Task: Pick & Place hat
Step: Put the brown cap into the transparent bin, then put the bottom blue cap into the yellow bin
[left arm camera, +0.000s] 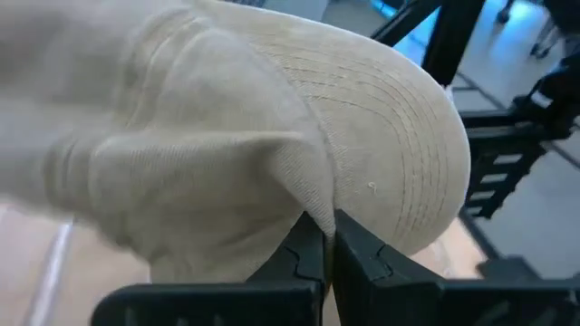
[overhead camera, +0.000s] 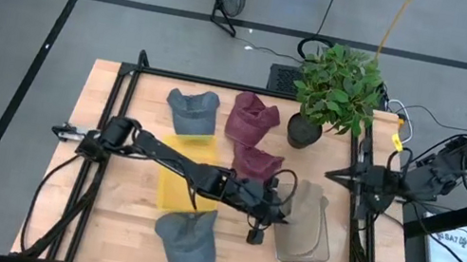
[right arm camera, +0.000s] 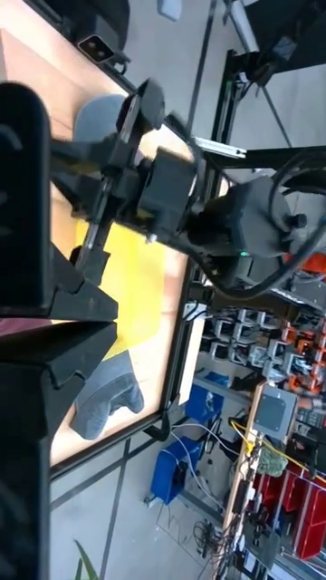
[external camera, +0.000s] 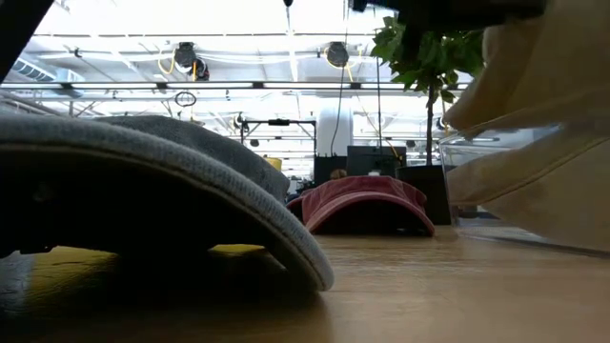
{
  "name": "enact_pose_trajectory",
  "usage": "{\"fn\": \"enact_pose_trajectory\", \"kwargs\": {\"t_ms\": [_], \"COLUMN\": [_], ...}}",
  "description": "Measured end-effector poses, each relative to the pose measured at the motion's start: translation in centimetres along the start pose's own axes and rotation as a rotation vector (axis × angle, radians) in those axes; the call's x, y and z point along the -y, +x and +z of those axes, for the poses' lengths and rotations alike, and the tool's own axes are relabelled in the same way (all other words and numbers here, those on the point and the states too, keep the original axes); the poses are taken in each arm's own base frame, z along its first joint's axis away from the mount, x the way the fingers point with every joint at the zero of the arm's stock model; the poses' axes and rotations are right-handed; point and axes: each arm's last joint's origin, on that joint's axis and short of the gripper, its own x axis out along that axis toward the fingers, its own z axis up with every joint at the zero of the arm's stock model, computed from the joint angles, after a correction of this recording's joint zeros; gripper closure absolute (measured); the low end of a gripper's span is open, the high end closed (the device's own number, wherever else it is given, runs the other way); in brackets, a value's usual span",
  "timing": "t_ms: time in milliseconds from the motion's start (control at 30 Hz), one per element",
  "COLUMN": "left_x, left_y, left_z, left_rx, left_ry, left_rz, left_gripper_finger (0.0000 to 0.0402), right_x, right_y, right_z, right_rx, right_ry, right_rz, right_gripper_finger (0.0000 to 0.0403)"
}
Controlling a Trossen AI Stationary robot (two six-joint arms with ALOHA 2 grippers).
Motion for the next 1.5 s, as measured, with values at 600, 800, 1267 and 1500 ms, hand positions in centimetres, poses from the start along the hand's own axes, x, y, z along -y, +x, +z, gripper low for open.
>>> {"fn": "enact_pose_trajectory", "kwargs": {"t_ms": [600,800,1267,1500], "left_x": [0.3,0.5,2.7,6.3], "left_y": [4.3,4.2,1.8,-6.8], "left_z": [-2.0,-2.1,1.2,5.4], "left_rx": [-0.212,-0.225,-0.166,-0.411], "left_ry": [0.026,0.061,0.252,0.354], "left_rz": [0.003,-0.021,-0.057,0.046], "left_gripper_finger": [0.0391,0.0368,0.0174,0.0146], "right_x": [-1.6,-1.7,-1.7,-1.9], "right_y": [2.2,2.2,2.3,2.5], "right_z": [-0.1,-0.1,-0.3,-1.0], "right_rx": [-0.071,-0.073,-0.087,-0.158], "right_ry": [-0.045,-0.046,-0.051,-0.028], "right_rz": [0.005,0.005,0.005,-0.001], "right_gripper_finger": [0.0399,0.0399,0.0399,0.0399]}}
